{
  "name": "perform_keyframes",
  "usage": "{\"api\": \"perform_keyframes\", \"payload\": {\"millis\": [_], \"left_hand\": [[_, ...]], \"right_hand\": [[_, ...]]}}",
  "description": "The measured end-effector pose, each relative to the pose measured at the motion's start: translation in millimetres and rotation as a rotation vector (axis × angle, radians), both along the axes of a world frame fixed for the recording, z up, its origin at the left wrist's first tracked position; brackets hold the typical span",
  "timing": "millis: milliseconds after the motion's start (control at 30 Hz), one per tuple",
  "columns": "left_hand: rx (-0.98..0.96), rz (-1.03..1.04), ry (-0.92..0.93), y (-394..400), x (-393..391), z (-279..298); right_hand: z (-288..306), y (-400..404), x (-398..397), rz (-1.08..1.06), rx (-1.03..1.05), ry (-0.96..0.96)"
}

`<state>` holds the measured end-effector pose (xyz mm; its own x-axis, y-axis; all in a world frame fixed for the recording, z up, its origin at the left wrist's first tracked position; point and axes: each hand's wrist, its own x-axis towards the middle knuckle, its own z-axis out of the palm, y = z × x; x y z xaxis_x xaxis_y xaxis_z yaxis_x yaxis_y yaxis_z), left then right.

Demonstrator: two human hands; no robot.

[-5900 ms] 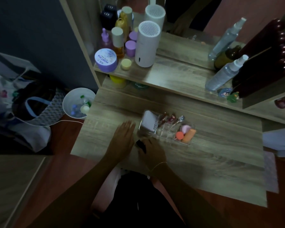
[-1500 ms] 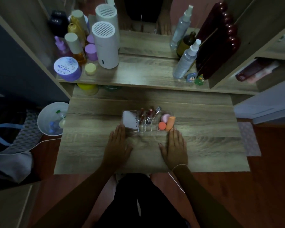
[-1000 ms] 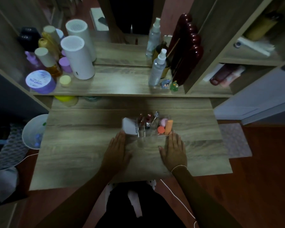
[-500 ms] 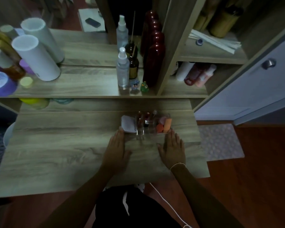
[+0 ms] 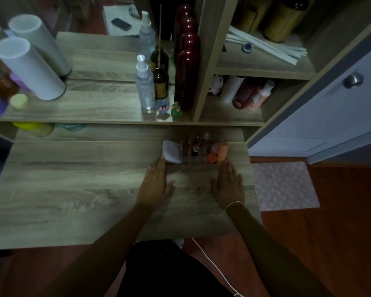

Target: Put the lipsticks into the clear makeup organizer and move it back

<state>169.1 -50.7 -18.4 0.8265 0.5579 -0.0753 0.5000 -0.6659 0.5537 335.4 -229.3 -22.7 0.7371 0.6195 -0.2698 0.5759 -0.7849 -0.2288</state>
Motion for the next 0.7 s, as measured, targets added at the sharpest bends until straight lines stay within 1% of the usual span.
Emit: {"api": "perform_keyframes", "payload": {"millis": [133,267,467,600,700], "left_hand": [[-0.008,0.039,0.009,0,4,0],[0.004,0.035,0.004,0,3,-2],[-0.004,0.064,0.008,-5,1,-4],[-0.001,0.099,0.003,-11,-6,-9],[-0.008,0.071,0.025,-18,-12,-15]], "right_hand": [[-1,-2,2,0.003,0.026,0.01],[-3,-3,3,0.015,0.042,0.021],[-2,-2,2,-0.013,0.072,0.035],[0,-10,-4,-0.076,0.157,0.075],[-3,-20,-20,-0.145,0.164,0.067]]}}
